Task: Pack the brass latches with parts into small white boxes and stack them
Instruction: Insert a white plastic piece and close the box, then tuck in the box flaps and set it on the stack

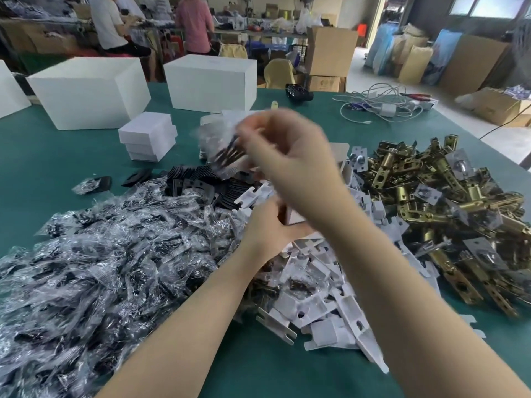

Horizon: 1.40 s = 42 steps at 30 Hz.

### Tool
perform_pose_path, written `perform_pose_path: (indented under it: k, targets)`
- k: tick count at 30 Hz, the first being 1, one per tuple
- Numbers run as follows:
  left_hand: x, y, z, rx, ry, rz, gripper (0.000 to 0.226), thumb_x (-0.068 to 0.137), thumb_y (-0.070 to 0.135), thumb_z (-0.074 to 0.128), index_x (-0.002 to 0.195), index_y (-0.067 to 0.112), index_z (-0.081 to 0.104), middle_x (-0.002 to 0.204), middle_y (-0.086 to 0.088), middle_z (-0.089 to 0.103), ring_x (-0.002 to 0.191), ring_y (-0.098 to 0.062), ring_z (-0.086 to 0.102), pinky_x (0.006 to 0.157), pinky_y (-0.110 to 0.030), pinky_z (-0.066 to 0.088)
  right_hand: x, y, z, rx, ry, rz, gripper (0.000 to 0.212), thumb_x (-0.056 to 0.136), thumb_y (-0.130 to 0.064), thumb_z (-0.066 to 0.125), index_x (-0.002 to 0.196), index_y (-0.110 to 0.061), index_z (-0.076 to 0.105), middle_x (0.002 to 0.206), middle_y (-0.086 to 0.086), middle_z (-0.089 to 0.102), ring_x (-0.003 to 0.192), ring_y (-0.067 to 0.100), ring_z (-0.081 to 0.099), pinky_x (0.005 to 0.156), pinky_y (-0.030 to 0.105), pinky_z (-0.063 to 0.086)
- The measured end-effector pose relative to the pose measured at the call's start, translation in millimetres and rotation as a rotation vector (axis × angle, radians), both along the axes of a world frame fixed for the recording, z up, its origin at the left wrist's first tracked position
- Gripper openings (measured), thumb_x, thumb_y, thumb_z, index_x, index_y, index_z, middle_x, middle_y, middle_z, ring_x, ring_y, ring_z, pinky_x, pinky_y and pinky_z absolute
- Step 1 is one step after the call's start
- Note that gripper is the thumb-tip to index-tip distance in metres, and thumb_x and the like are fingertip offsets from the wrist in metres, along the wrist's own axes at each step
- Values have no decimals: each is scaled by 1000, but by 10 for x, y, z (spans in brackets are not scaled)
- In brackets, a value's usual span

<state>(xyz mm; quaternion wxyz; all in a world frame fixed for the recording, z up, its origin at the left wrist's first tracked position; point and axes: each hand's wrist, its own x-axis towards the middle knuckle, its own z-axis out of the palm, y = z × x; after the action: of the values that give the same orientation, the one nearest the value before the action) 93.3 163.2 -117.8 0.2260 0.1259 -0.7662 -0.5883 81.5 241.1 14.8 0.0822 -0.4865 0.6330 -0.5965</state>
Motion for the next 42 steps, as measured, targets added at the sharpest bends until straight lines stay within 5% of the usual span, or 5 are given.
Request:
perform_pose_path:
  k: [7,14,22,38,42]
  targets:
    - [-19,-35,-29,37,64,-35,40,60,35,87,89,55,66,94,21,73,78,-3,72,57,-15,54,-548,567,147,-29,100,-281,10,95,-14,61,92,-23,64,86,-4,71,74,12,69,64,18,53]
    - [-49,-50,-65,10,42,5,51,58,43,84,106,32,69,98,11,73,90,-14,71,73,-42,62,-875,668,28,259,496,-340,14,91,-19,68,101,-26,74,89,-10,71,77,9,65,77,24,55]
    - [-43,-19,-36,35,79,2,45,55,43,85,96,49,68,99,12,73,89,-9,71,69,-28,60,-885,593,-40,447,690,-275,15,89,-23,70,101,-28,78,79,-15,59,68,-8,48,67,5,34]
    - [-41,-20,-49,36,94,-4,40,55,43,85,90,53,67,96,17,72,88,-4,69,67,-20,56,-857,621,-20,426,620,-324,14,85,-19,73,91,-31,77,75,-19,66,68,-13,54,66,0,35]
    - [-54,-36,-60,7,74,10,42,55,46,82,93,46,67,96,13,72,90,-9,69,75,-30,60,-837,578,-49,471,646,-345,12,86,-21,73,93,-29,77,81,-10,70,66,-2,53,70,13,42]
